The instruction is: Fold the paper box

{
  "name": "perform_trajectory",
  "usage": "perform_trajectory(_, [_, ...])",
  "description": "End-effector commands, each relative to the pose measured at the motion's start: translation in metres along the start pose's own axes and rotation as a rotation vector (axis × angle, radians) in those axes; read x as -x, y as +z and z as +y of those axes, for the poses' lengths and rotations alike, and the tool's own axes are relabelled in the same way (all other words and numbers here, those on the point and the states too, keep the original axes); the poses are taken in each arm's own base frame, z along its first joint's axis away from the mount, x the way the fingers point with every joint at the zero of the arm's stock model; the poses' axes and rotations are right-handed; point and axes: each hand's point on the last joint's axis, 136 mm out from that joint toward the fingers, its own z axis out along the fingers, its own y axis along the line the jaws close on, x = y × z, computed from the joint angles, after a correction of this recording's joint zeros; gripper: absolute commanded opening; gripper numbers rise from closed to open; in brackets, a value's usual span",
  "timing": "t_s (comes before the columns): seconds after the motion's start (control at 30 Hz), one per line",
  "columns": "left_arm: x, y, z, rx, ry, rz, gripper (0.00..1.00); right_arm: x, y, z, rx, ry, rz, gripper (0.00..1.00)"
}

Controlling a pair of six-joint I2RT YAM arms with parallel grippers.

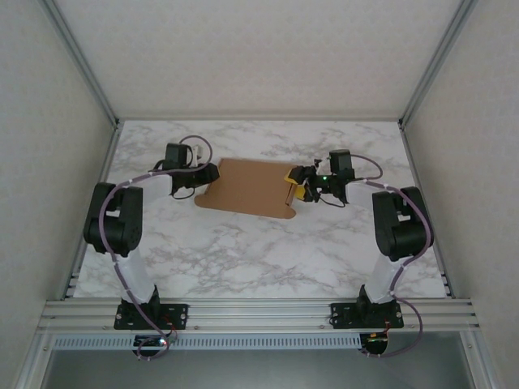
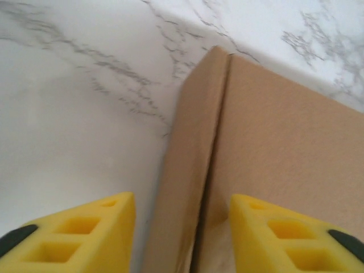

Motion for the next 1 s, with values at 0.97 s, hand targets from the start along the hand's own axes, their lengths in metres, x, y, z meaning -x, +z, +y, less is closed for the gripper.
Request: perform_trajectory(0.97, [-0.103,-0.095,-0.143,0.356,1.542,-0.557,0.90,-0.027,-0.046,0.030,0.119,0.176,0.029,0.44])
